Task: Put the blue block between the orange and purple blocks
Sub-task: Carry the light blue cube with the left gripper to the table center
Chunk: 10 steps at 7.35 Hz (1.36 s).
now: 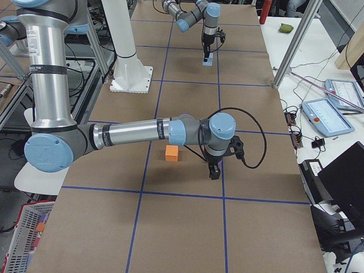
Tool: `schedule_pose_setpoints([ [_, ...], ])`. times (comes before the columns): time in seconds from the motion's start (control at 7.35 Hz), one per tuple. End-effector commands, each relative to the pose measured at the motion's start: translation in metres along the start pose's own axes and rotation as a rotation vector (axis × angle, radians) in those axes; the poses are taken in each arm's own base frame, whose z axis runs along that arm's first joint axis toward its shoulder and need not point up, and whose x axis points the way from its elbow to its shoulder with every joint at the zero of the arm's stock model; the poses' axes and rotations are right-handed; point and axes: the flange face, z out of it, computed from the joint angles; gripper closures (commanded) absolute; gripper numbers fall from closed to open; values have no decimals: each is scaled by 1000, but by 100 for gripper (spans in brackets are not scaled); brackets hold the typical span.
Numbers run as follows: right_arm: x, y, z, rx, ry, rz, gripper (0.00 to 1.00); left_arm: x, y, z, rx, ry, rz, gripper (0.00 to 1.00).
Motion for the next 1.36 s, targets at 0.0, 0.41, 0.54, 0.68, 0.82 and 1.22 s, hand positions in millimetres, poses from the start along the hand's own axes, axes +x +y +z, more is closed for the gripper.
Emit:
schedule_pose_setpoints([
  [0.0,-7,-1,-4,9,-1,-10,0,24,1,46,2,3,-13,100],
  [0.41,-37,-7,-22,46,-28,-4,0,47,15,85,-24,-9,23,64],
  [0.54,-48,-17,-31,64,-44,-11,0,46,17,89,-27,-13,27,19],
  [0.68,-58,-24,-41,82,-59,4,0,47,15,88,-5,-20,25,0],
  [0.82,-78,-30,-60,112,-64,35,0,49,16,83,-2,-10,24,0],
  [1.22,-190,-41,-119,119,-72,61,0,13,-18,-30,-38,123,-11,0],
])
